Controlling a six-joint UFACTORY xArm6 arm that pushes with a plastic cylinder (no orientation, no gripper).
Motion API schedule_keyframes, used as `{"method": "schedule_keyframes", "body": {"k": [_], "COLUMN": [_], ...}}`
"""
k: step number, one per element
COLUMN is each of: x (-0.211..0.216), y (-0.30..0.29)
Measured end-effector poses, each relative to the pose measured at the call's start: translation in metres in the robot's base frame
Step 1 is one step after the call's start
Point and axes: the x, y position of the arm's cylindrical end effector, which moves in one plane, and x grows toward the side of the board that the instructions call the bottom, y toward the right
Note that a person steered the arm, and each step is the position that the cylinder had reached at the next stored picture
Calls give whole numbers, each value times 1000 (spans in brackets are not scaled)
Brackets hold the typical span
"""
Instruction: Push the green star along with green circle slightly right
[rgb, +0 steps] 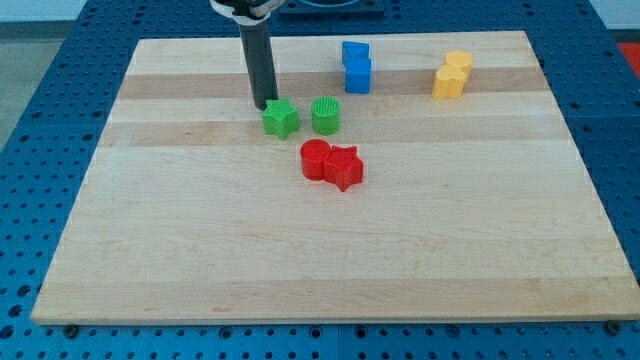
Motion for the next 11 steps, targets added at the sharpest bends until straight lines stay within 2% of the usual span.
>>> {"method": "schedule_keyframes", "body": {"k": [3, 4, 6, 11], "x": [0, 21, 31, 40], "y": [-35, -36, -36, 48]}}
